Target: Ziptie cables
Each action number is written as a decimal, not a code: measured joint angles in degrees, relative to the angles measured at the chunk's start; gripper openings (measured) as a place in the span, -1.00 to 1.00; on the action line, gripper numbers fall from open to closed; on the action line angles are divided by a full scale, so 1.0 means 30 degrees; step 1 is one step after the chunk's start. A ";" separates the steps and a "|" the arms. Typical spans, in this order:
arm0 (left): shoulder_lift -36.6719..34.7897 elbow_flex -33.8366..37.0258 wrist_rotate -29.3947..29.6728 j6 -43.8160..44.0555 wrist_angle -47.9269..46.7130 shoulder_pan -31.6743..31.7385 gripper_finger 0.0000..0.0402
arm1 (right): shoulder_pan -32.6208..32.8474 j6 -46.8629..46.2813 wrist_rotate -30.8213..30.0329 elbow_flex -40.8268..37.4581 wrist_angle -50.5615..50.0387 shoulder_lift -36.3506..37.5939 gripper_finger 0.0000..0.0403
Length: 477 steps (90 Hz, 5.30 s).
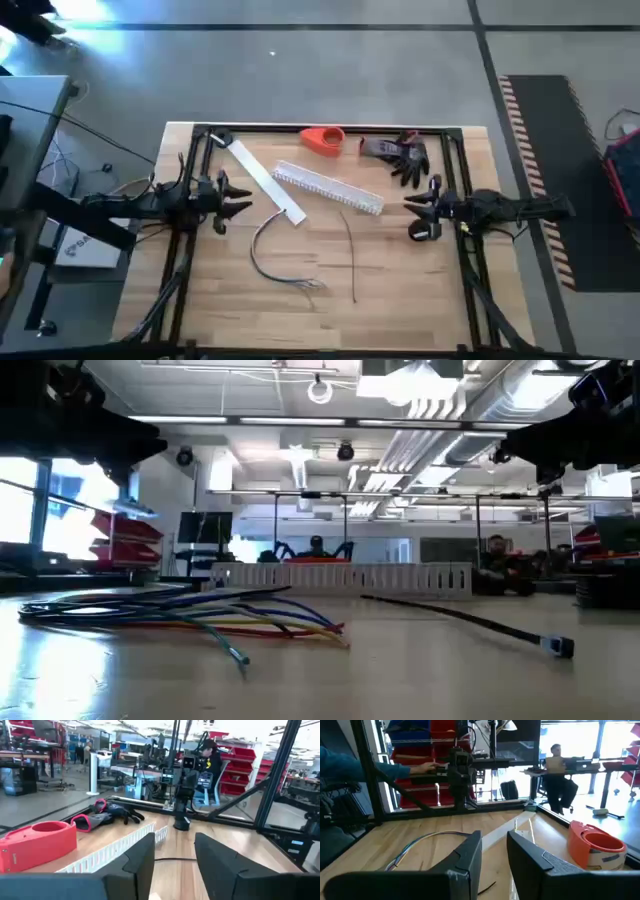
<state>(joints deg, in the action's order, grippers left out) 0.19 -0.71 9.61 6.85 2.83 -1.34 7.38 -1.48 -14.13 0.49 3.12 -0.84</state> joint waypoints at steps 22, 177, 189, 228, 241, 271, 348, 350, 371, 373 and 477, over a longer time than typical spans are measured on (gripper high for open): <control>0.0000 0.0000 0.0000 0.0000 0.0000 0.0007 -0.38 | 0.0000 -0.0003 0.0000 0.0000 0.0006 0.0000 -0.61; 0.0007 -0.0015 0.0631 -0.1130 0.1256 0.0080 -0.38 | 0.0006 0.0002 -0.0006 -0.0005 0.0001 0.0000 -0.61; 0.0007 -0.0022 0.0375 0.1532 0.1532 0.0066 -0.38 | 0.0000 0.0002 -0.0007 0.0000 0.0007 0.0000 -0.61; 0.5329 -0.1362 0.2985 0.0898 -0.1115 0.0066 -0.24 | 0.0006 -0.0004 0.0021 0.0000 0.0000 -0.0014 -0.61; 1.0205 -0.3185 0.2180 0.2758 -0.2206 0.0066 -0.12 | 0.0006 -0.0004 0.0022 -0.0007 0.0000 -0.0015 -0.61; 2.0454 -0.7411 0.0903 0.6168 -0.3459 0.0087 0.00 | 0.0006 -0.0004 0.0059 -0.0001 -0.0001 -0.0015 -0.61; 2.8882 -1.2199 -0.2852 0.4960 -0.5702 0.2926 -0.90 | 0.0006 -0.0004 0.0066 0.0000 -0.0001 -0.0022 -0.61; 2.8789 -1.2356 -0.2998 0.4877 -0.6011 0.2860 -0.93 | 0.0006 -0.0004 0.0066 0.0000 -0.0008 -0.0022 -0.61; 2.6496 -1.5240 -0.4341 0.5417 -0.7414 0.1708 -0.98 | 0.0006 -0.0004 0.0066 0.0000 -0.0006 -0.0022 -0.61; 2.6230 -1.5565 -0.4387 0.5539 -0.7275 0.1582 -0.98 | 0.0006 -0.0004 0.0066 0.0000 -0.0008 -0.0022 -0.61; 2.9542 -1.8962 -1.0507 0.2176 1.9320 0.0756 -1.00 | 0.0006 0.0001 0.0066 -0.0003 -0.0005 -0.0022 -0.61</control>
<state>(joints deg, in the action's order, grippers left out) 88.81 -57.60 -21.92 13.38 60.79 0.92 7.40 -1.48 -13.93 0.48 3.10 -0.91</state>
